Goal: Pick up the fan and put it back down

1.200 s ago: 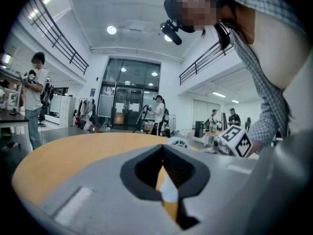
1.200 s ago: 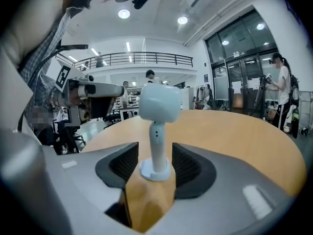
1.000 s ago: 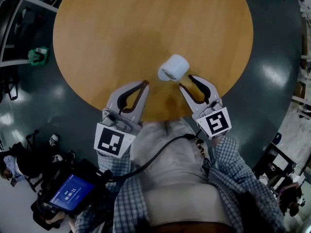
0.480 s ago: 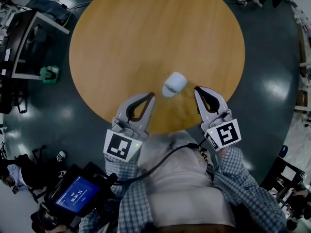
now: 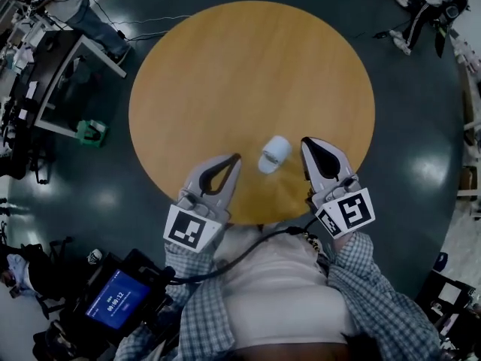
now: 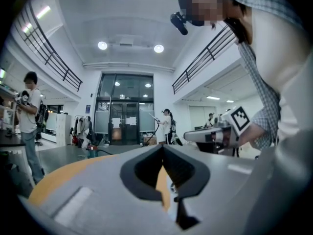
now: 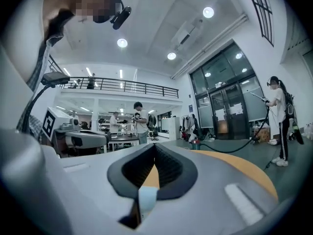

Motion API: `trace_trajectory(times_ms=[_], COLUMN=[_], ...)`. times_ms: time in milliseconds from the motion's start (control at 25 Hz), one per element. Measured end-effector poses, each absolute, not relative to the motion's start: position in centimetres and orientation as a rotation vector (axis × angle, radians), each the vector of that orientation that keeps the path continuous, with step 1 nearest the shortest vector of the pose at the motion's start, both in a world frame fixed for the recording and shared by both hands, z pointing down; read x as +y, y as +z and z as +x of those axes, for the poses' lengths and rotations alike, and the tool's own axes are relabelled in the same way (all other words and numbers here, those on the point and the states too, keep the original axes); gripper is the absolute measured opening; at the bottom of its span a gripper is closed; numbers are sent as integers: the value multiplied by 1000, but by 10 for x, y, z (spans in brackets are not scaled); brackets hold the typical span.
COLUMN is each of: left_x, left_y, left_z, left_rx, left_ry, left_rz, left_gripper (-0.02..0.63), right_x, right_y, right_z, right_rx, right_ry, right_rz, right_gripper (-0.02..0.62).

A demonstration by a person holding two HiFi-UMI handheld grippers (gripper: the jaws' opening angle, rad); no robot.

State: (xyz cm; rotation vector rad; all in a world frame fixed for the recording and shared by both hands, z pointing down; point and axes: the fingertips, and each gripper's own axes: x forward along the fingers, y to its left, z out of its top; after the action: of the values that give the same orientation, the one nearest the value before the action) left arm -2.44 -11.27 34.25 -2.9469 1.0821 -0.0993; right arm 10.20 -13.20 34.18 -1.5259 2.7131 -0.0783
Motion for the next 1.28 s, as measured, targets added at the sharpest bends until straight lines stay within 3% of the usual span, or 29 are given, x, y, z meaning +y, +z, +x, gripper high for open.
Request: trace_trajectory(times_ms=[1280], left_x=[-120], left_y=[339], left_z=[-32], left_rx=[1113], left_ry=[-50], left_rz=[-2926], left_gripper=[0], right_x=[-142], right_y=[335], right_z=[89], right_rx=[2753], right_ry=[-43], right_rz=[-1477], right_gripper=[3])
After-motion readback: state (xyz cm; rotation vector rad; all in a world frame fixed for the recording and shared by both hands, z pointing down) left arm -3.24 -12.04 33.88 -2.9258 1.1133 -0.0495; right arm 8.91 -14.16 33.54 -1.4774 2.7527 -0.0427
